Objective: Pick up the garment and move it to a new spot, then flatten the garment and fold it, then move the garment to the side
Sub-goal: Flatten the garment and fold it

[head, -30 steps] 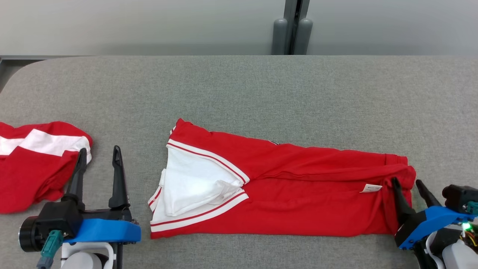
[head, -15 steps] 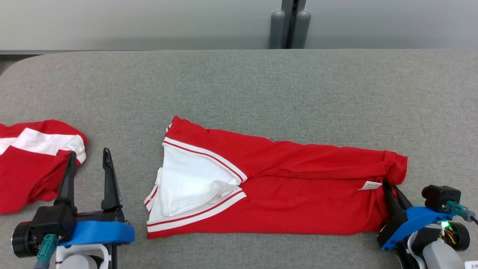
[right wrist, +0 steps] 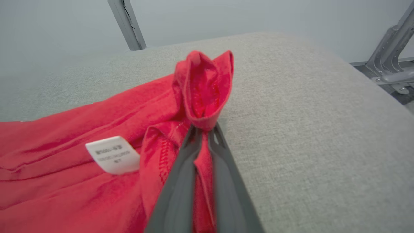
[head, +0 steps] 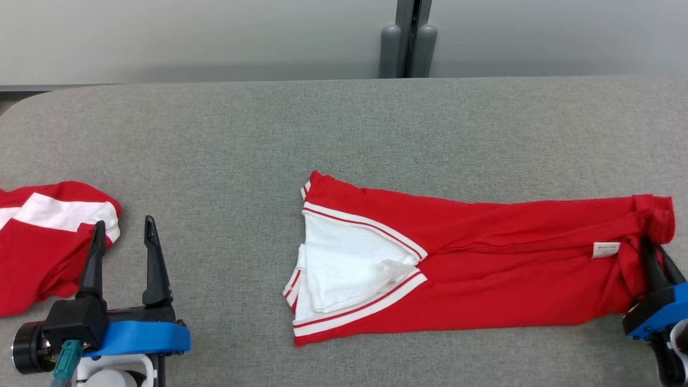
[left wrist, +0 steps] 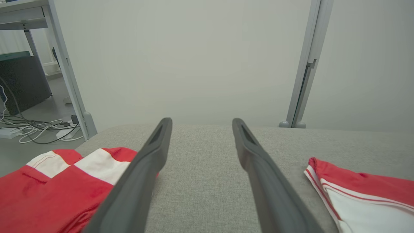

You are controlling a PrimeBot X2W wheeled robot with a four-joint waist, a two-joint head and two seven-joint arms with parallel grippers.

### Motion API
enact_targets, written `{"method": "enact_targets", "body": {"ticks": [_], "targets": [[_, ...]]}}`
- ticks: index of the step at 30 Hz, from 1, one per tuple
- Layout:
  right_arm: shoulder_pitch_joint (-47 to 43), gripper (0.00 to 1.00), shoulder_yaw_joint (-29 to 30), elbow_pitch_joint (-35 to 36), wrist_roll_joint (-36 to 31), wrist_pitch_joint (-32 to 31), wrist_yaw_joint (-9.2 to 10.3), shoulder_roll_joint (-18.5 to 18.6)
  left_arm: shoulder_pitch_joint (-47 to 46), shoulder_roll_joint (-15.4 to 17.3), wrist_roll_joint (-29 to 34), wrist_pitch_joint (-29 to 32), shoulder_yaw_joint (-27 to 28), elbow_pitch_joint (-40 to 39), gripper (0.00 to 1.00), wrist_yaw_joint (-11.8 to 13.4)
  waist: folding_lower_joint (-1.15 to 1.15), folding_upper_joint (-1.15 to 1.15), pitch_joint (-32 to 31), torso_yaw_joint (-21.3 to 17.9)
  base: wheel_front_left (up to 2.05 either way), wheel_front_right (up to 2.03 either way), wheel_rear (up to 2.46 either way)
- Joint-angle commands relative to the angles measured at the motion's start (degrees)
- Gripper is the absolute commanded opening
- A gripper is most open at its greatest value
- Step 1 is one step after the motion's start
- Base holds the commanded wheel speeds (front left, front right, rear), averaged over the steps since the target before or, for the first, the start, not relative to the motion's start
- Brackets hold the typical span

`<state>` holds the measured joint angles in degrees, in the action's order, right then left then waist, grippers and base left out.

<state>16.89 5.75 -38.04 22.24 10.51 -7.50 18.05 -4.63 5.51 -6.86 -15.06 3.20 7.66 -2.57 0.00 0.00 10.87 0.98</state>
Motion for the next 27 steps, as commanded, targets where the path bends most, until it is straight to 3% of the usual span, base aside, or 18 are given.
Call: {"method": "enact_targets", "body": {"ticks": [1, 5, 13, 20, 27], "targets": [[-0.21, 0.00, 0.54, 0.41, -0.28, 0.25, 0.01, 0.74, 0.62, -0.03, 0.33, -0.15, 0.46, 0.03, 1.00, -0.28, 0.00, 0.00, -0.14, -0.09, 0.00, 0.00, 0.00], [-0.73, 0.00, 1.82, 2.25, -1.01, -0.28, 0.01, 0.99, 0.73, -0.52, 0.88, -0.15, 1.38, 0.10, 1.00, -0.60, 0.00, 0.00, -0.52, -0.33, 0.00, 0.00, 0.00], [-1.79, 0.00, -0.27, 10.18, -2.62, -2.63, 0.01, -2.43, 0.96, -1.31, 1.68, -0.15, 2.57, -0.15, 1.00, -1.14, 0.00, 0.00, -0.66, -0.43, 0.00, 0.00, 0.00], [-1.99, 0.00, -6.61, 18.31, -3.34, -5.99, 0.01, -6.23, 0.76, -1.81, 1.95, -0.15, 2.89, 0.34, 1.00, -1.53, 0.00, 0.00, -0.78, 0.12, 0.00, 0.00, 0.00], [-0.16, 0.00, -13.29, 20.82, -3.07, -8.07, 0.01, -9.92, 0.39, -2.20, 2.11, -0.15, 2.61, 1.04, 1.00, -1.88, 0.00, 0.00, -1.48, 1.27, 0.00, 0.00, 0.00]]}}
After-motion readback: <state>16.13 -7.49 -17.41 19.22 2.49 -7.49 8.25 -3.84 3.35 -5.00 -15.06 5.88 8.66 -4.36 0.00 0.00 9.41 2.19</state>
